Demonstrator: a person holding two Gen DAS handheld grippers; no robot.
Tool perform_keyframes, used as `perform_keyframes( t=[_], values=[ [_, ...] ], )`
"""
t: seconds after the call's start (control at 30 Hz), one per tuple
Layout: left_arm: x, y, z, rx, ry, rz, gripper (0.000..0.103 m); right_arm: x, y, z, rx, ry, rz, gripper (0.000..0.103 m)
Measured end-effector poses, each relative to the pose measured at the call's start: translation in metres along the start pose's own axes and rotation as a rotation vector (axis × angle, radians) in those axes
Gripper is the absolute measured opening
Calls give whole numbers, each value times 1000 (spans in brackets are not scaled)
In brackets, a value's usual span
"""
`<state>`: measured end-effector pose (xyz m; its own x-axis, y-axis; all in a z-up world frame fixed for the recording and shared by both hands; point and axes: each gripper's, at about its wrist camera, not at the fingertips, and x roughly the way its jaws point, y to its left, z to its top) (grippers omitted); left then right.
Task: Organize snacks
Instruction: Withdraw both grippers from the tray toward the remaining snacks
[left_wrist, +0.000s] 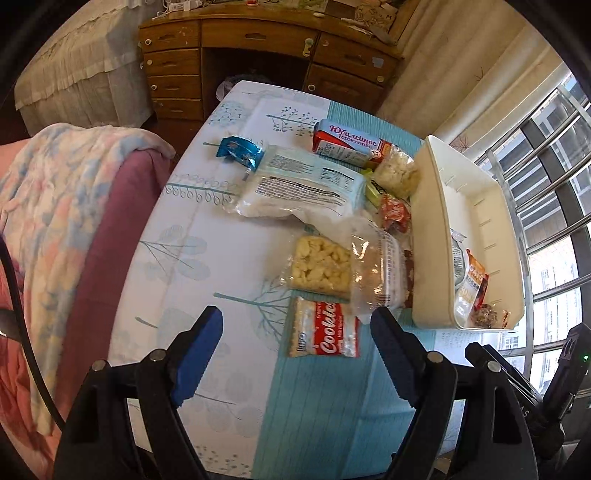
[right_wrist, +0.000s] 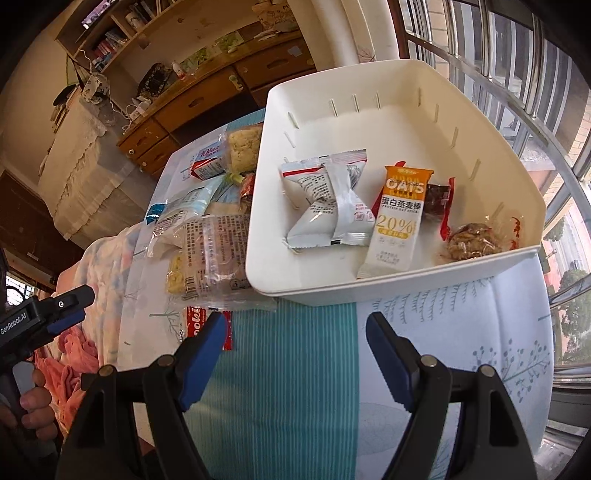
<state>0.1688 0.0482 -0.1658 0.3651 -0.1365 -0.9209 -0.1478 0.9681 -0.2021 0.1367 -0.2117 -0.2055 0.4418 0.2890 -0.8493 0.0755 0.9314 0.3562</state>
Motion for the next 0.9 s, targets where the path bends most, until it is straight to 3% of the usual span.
perform_keyframes(
  t=[0.23, 0.53, 0.7, 0.9],
  values=[
    [2, 19, 24, 93, 26, -15, 82, 12, 29, -8, 61, -5, -9, 78],
    [24, 31, 67, 221, 115, -8, 85, 37, 66, -21, 108, 9, -10, 78],
    [37, 29, 96, 277, 141, -27, 85, 51, 88, -26, 57, 32, -27, 78],
    [55, 13, 129, 428, 147, -30, 85, 64, 116, -31, -89, 56, -64, 78]
  ],
)
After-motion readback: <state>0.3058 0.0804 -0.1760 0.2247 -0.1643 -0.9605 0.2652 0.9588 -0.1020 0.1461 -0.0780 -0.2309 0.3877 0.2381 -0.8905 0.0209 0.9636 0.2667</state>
